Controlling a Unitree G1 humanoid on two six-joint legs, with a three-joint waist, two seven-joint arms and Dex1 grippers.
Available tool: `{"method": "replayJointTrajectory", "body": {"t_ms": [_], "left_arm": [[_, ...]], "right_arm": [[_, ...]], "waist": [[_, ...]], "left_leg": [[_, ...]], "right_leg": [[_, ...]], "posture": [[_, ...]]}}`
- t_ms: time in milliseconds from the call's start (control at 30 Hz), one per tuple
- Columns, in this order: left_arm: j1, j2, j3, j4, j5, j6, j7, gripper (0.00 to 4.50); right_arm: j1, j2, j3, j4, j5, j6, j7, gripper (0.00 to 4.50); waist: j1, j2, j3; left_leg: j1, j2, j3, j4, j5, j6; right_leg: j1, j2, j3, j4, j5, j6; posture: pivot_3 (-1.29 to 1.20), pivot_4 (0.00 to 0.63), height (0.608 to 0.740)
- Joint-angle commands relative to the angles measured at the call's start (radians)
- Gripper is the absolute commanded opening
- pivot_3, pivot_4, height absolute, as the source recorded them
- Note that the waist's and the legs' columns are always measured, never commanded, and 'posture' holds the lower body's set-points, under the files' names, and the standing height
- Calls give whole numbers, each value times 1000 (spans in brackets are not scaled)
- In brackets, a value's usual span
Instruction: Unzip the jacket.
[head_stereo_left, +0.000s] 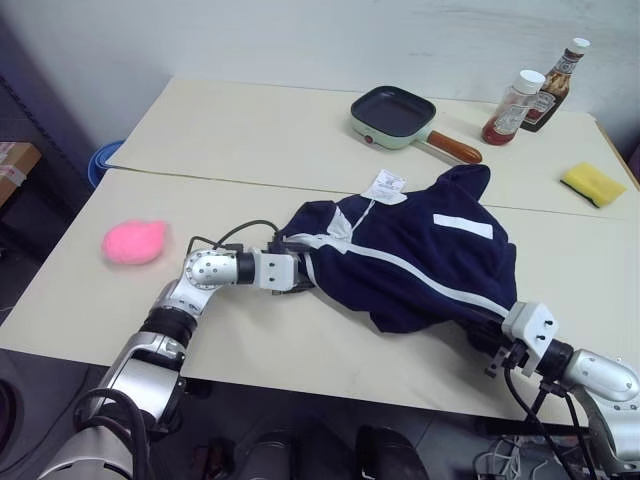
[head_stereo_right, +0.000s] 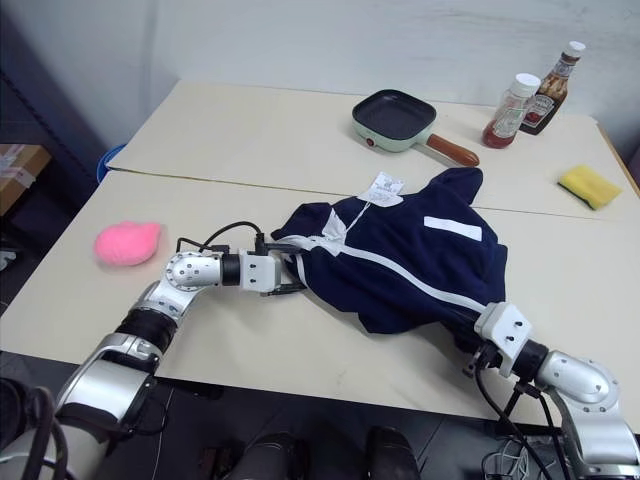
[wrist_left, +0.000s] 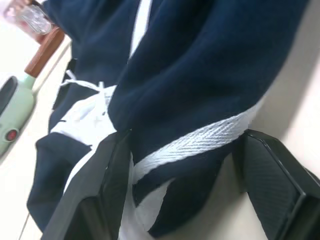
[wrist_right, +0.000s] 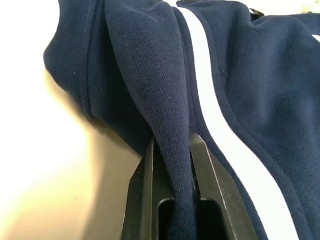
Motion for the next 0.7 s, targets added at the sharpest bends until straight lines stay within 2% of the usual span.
{"method": "replayJointTrajectory", "body": {"t_ms": [33,167,267,333,433,533,600,700], "left_arm": [[-32,-7,-9,71,40,6,55,2647],[-17,-1,-20,94,31,-14,-4,1446],[48,20,-25,14,-67,37,-198,482],[156,73,-23,-171,-221,168,-387,22],[323,175,5,-477,-416,425,-531,22],[449,268,41,-746,-552,678,-551,22],[526,338,53,-890,-592,802,-554,22],[598,382,74,-988,-589,846,-535,22]], "right_arm": [[7,9,-7,-40,2,-18,-10,0],[-9,8,-7,-32,4,-13,-11,0],[-20,4,-8,-22,6,-11,-6,0],[-38,-6,-8,-20,20,-4,13,0],[-76,-11,-24,-32,85,58,34,0],[-112,-33,-31,-36,125,117,66,0],[-132,-67,-20,-41,140,163,106,0],[-121,-125,-5,-88,183,277,167,0]], "waist": [[-1,0,0],[-3,0,0],[-6,1,0],[-16,2,-1],[-44,3,-2],[-51,4,-1],[-46,5,0],[-30,5,0]], "left_leg": [[0,0,0,0,0,0],[0,0,0,0,0,0],[0,1,0,0,0,0],[1,1,0,0,0,0],[3,3,2,-1,-1,-1],[3,4,-1,-1,-1,-2],[3,4,-1,1,-1,-2],[2,4,-3,3,-1,-2]], "right_leg": [[0,0,0,0,0,0],[0,0,0,0,0,0],[0,0,0,1,0,0],[0,0,1,2,0,0],[-1,0,0,3,-1,-1],[-1,0,-2,4,-1,-3],[0,-1,0,5,-2,-3],[1,-3,7,5,-2,-3]], "posture": [[0,150,740],[0,150,740],[0,150,740],[0,150,740],[0,150,740],[0,150,740],[0,150,740],[0,150,740]]}}
